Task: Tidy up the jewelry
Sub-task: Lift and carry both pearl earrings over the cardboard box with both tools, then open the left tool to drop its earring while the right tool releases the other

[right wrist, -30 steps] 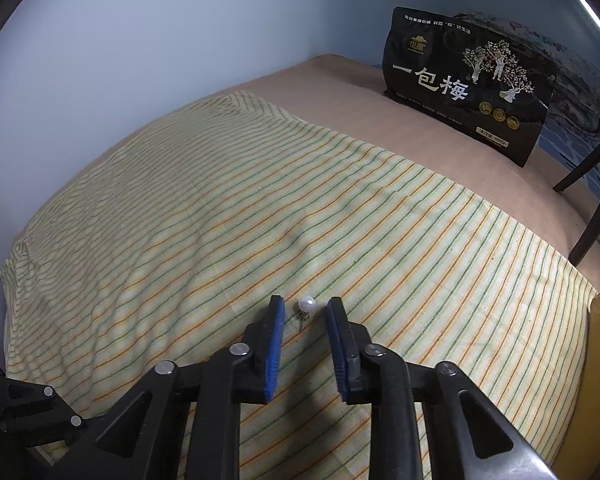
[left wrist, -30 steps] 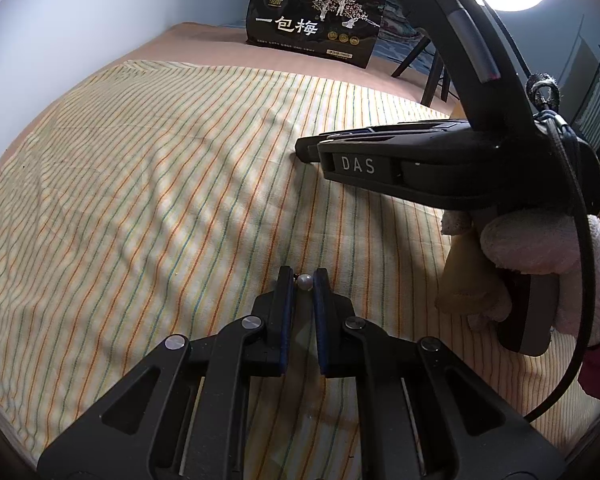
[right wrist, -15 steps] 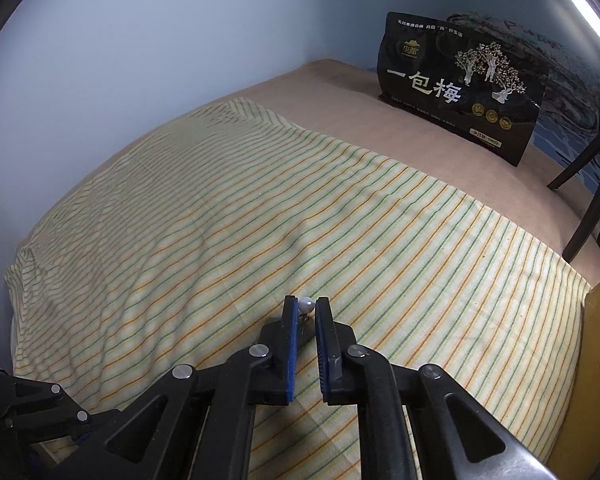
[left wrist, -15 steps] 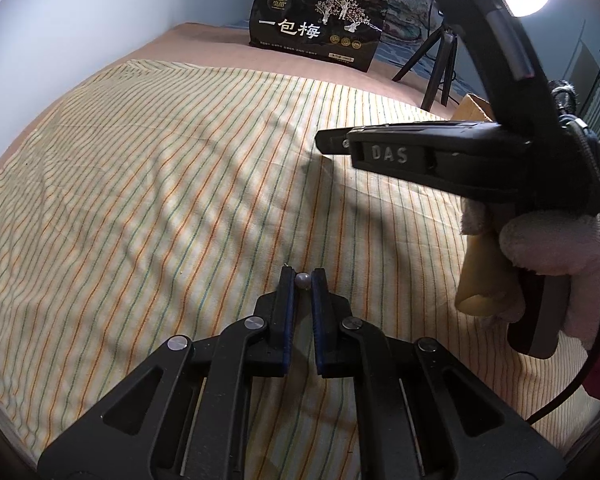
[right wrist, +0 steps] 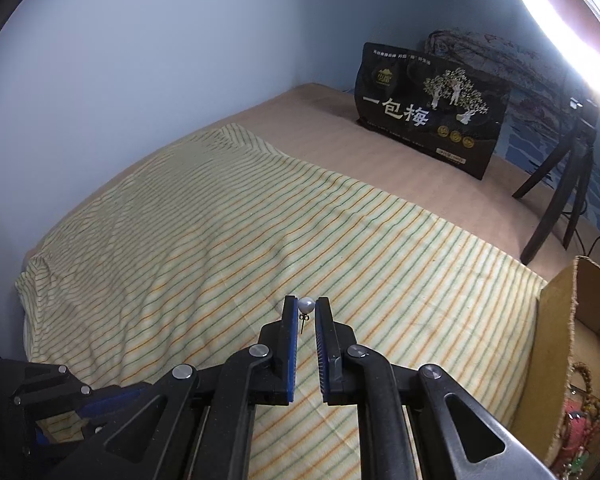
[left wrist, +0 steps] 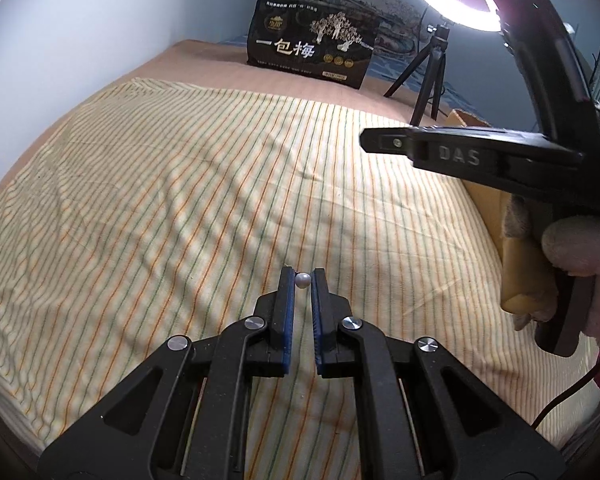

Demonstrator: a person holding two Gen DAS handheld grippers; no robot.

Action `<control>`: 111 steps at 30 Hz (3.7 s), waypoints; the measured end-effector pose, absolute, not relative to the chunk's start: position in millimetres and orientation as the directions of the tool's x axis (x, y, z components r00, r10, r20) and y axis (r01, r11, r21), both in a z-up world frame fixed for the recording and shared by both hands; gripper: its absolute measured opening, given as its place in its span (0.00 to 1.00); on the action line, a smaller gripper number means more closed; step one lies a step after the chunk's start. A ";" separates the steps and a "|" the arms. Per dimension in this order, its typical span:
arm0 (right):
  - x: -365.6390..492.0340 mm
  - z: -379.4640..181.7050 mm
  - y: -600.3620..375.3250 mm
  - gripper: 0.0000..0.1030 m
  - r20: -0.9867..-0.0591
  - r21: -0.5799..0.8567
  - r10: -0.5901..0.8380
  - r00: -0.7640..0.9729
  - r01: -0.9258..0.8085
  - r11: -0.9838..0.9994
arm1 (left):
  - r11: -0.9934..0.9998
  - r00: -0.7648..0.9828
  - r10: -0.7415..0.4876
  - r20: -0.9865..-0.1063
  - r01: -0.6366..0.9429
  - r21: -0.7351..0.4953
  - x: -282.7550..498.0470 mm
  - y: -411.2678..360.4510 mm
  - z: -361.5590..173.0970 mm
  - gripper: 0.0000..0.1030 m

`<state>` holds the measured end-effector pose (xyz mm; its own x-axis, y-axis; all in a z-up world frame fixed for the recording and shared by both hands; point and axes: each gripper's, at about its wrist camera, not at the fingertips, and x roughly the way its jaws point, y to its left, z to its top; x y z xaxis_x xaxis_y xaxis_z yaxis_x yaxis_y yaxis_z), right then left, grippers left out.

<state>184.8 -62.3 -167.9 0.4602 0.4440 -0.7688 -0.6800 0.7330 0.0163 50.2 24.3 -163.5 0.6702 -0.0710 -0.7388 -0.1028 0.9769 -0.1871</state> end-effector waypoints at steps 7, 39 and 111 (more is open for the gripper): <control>168.7 -146.1 -85.2 0.06 -0.758 0.009 0.433 0.487 -0.656 0.754 | 0.982 0.701 -0.074 -0.709 -0.072 -0.173 41.9 16.1 -144.0 0.06; 117.8 -75.8 -237.8 0.06 -0.682 0.070 0.376 0.627 -0.457 0.887 | 0.980 0.754 -0.199 -0.626 0.149 -0.132 41.2 -70.1 -78.9 0.06; 169.5 -98.1 -333.1 0.29 -0.727 0.114 0.224 0.649 -0.208 0.971 | 0.924 0.640 -0.323 -0.697 0.371 -0.087 146.3 -182.8 -93.9 0.44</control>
<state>169.5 -333.1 -98.1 0.6489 0.2241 -0.7271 -0.2080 0.9715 0.1138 146.3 -182.8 -93.9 0.6403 -0.3229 -0.6969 0.3711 0.9245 -0.0874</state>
